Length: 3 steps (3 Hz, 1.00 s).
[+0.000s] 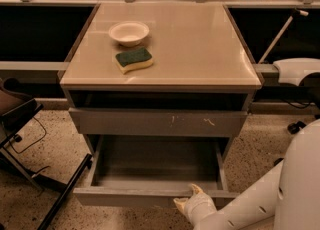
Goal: Open middle drawer
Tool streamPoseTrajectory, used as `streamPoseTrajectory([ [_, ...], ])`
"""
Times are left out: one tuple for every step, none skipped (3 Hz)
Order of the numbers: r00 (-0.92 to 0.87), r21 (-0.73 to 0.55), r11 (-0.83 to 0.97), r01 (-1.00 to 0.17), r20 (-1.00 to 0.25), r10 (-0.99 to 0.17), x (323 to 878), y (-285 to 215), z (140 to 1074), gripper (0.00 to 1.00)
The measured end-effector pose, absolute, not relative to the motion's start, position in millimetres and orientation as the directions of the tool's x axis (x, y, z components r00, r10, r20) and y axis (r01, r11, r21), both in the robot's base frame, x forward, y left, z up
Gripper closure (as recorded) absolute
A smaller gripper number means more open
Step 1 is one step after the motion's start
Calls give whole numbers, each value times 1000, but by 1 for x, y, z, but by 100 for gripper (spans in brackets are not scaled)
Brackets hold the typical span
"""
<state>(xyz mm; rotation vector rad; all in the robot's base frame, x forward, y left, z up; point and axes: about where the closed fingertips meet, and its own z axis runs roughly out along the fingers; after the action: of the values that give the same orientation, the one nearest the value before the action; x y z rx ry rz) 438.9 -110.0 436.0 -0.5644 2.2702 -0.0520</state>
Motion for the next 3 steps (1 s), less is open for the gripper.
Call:
streamPoseTrajectory([
  [-597,-213,904,-371,-690,-408,434,-109,437,100],
  [-598,-213,904,-371,-690,-408,434,-109,439,100],
  [-599,-216,908,-360,-693,-402,428,-109,438,100],
])
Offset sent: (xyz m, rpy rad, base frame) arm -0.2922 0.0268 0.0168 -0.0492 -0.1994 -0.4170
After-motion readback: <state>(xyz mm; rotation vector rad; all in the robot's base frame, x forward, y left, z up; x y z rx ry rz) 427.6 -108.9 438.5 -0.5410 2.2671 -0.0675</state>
